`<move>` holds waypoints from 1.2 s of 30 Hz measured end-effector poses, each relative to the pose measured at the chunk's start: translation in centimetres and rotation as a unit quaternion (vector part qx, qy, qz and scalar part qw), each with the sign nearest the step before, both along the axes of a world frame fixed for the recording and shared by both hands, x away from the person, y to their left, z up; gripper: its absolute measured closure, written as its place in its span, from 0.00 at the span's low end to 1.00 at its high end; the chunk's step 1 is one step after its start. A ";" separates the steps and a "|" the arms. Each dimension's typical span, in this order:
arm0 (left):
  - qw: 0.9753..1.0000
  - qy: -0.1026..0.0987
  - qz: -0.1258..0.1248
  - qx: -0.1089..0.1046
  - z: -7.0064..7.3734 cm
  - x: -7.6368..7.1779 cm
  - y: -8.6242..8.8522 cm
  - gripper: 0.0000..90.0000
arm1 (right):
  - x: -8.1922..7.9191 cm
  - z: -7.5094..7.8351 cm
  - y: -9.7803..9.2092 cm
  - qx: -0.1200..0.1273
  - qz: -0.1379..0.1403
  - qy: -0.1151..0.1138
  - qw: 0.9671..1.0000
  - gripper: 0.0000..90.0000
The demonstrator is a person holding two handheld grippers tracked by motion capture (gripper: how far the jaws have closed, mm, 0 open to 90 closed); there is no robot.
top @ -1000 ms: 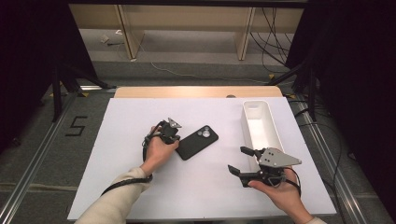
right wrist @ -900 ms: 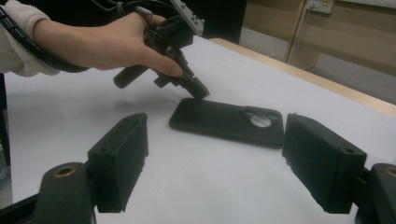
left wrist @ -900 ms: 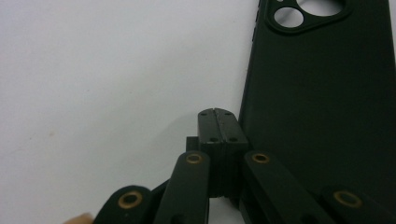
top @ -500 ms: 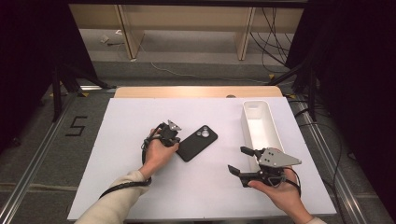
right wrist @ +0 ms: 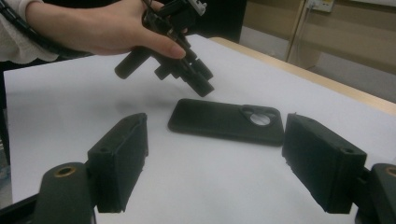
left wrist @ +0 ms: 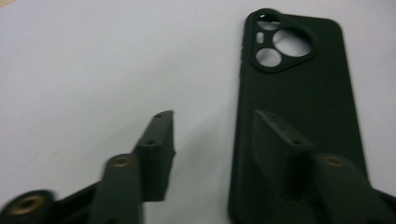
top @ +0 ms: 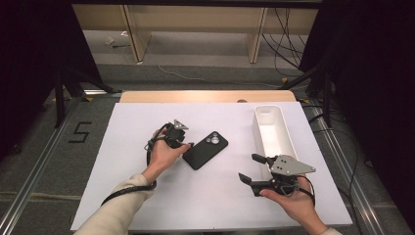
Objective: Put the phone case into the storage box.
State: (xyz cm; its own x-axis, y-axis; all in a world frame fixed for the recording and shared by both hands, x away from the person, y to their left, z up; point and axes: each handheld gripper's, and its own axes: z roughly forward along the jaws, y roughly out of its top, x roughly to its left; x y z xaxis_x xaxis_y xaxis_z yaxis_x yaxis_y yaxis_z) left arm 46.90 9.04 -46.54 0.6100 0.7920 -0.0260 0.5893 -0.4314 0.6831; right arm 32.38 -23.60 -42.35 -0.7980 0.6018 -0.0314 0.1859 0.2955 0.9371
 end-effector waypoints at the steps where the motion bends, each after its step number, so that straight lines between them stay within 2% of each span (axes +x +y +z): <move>1: 1.000 0.003 -0.010 0.006 0.3 0.1 -0.4 0.30 | 0.0 0.0 0.0 0.000 0.000 0.001 1.000 0.26; 2: 1.000 0.005 -0.015 0.010 0.4 0.2 -0.6 0.30 | 0.0 0.0 0.0 0.000 0.000 0.001 1.000 0.26; 3: 1.000 0.011 -0.023 0.017 0.6 0.3 -1.0 0.19 | 0.0 0.0 0.0 0.000 0.000 0.000 1.000 0.26; 6: 0.998 0.025 -0.037 0.037 0.8 0.5 -1.8 0.14 | 0.0 0.0 0.0 0.001 0.000 -0.001 1.000 0.26; 9: 0.994 0.054 -0.063 0.066 0.7 0.7 -2.7 0.06 | 0.0 0.0 -0.1 0.001 0.000 -0.001 1.000 0.26; 13: 0.989 0.081 -0.083 0.087 0.6 0.8 -3.6 0.04 | 0.0 0.1 -0.1 0.002 0.000 -0.002 1.000 0.26; 16: 0.988 0.092 -0.087 0.086 0.6 1.0 -4.0 0.02 | 0.0 0.0 -0.1 0.003 0.000 -0.001 1.000 0.26; 18: 0.986 0.105 -0.093 0.094 0.7 1.3 -4.3 0.01 | 0.0 0.1 -0.1 0.002 0.001 0.000 1.000 0.26; 20: 0.985 0.108 -0.092 0.093 0.6 1.3 -4.5 0.01 | 0.0 0.1 -0.1 0.002 0.000 -0.001 1.000 0.26; 27: 0.979 0.128 -0.108 0.117 0.3 1.8 -5.4 0.00 | 0.1 0.0 -0.1 0.002 0.000 0.000 1.000 0.26; 36: 0.975 0.135 -0.112 0.133 -0.1 2.1 -6.2 0.00 | 0.1 0.0 -0.1 0.003 0.001 0.000 1.000 0.26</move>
